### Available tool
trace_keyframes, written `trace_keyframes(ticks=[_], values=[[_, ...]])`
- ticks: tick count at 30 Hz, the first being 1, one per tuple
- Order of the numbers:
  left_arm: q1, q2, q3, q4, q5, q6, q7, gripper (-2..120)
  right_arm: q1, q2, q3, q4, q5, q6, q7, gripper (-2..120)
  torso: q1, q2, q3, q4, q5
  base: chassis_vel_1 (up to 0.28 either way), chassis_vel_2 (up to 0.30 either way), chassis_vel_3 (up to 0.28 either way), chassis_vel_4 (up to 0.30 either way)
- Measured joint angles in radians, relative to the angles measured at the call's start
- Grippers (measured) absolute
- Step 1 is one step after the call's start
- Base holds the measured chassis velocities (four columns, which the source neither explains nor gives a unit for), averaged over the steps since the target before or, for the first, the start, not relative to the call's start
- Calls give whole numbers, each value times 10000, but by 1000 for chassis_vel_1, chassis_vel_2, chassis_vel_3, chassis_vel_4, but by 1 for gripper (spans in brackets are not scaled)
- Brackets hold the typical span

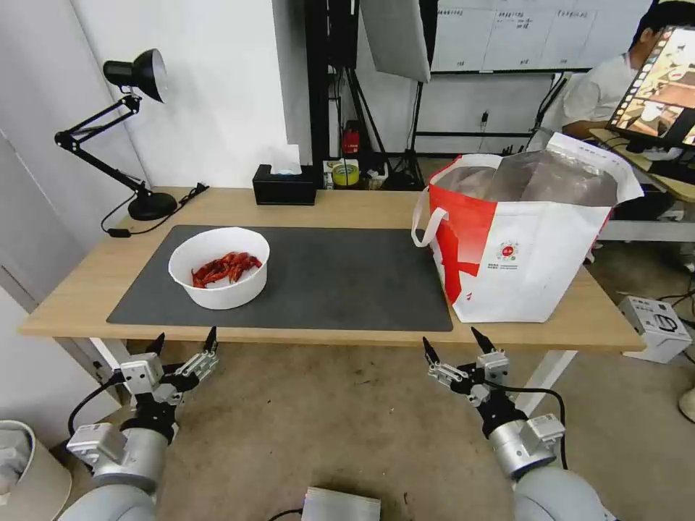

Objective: Pick up the trash from the table and place it into the takeout bag.

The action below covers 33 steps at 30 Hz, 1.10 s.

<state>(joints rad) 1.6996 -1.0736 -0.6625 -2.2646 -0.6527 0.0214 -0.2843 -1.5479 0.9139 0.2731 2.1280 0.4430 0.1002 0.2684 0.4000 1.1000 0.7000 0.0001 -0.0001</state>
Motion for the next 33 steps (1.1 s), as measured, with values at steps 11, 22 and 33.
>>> trace_keyframes(ticks=[11,22,33], values=[[-1331,2174,-1104,-95,-2354,1142,-2096,100,1,0,-1,4,-1,4,1,100,0,0,0,1,-1,0,0,0,0],[-5070,4249,1069,1411,-4396,2459,-5258,100,2,0,-4,4,4,4,0,100,1,0,1,-2,0,0,0,0,0],[-7973,4269,2601,2424,-8082,3973,-7071,100,2,1,-4,3,5,4,-4,100,1,0,1,0,3,0,0,0,0]])
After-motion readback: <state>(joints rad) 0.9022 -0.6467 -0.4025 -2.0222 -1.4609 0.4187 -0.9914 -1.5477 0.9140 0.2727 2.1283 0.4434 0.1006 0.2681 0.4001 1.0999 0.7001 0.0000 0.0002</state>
